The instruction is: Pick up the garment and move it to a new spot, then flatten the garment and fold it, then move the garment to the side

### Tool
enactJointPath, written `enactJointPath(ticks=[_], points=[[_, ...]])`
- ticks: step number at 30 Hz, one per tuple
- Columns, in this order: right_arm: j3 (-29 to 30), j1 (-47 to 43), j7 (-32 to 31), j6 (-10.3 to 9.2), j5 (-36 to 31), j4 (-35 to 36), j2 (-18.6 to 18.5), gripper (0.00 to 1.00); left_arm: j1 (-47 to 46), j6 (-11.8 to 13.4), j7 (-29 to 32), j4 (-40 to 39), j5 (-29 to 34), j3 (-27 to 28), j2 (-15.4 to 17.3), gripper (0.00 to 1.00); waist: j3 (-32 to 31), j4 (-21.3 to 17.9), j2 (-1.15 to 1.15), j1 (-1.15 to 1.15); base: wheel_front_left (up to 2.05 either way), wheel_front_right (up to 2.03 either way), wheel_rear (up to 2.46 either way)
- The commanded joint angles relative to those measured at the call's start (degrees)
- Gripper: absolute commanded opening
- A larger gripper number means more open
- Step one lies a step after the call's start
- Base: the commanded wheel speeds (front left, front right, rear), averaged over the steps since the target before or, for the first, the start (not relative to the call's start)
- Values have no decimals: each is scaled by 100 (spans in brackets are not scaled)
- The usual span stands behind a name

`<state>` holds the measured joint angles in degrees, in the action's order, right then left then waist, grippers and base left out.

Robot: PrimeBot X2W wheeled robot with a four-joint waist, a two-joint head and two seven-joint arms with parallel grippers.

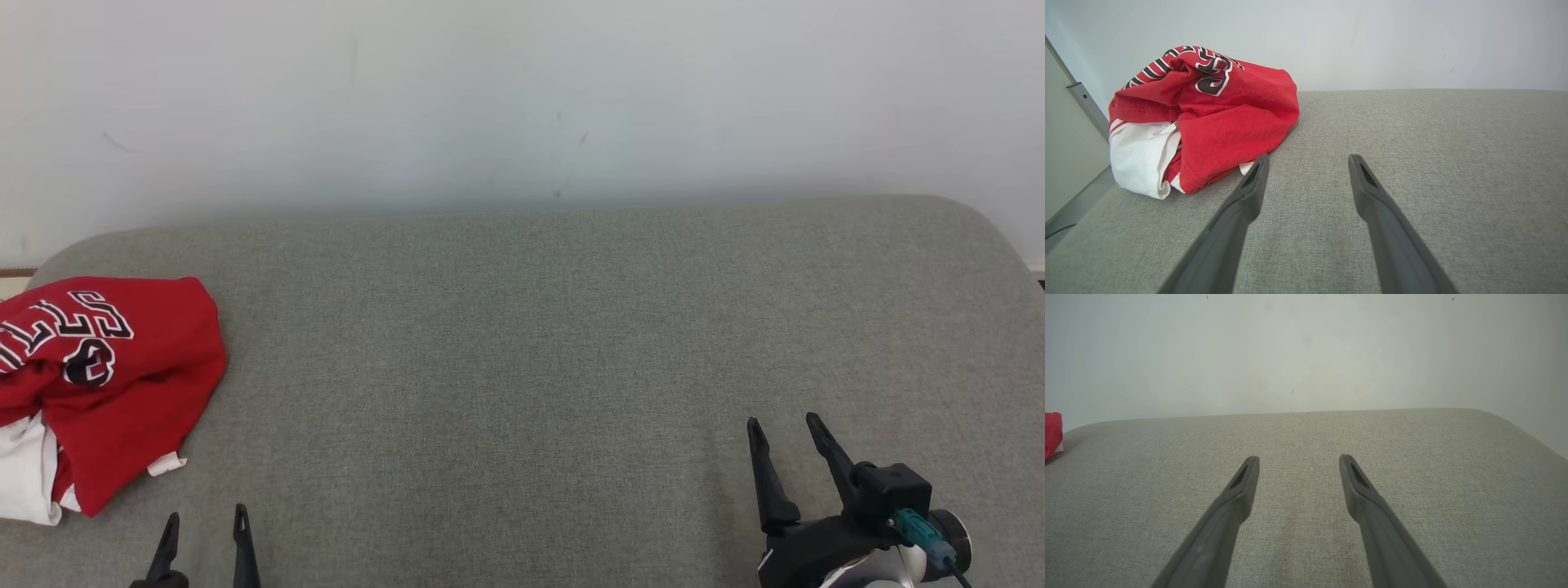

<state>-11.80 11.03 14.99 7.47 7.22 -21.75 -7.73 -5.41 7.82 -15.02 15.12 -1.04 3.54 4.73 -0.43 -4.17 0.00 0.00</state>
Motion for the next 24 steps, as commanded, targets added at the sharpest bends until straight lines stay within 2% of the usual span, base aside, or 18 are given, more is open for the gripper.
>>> enactJointPath(ticks=[1,17,20,24], points=[[31,-75,29,4,-47,-21,21,100,101,7,-24,12,17,28,27,100,-3,3,0,0,0,0,0],[182,-90,25,4,-195,7,116,100,81,-72,-24,49,1,175,-36,100,24,128,0,0,0,0,0],[158,-93,19,4,-165,57,82,100,53,-54,-25,67,0,177,-60,100,30,321,0,0,0,0,0],[83,-155,19,4,-106,89,22,100,84,-54,-24,123,-70,218,-83,100,3,785,0,0,0,0,0]])
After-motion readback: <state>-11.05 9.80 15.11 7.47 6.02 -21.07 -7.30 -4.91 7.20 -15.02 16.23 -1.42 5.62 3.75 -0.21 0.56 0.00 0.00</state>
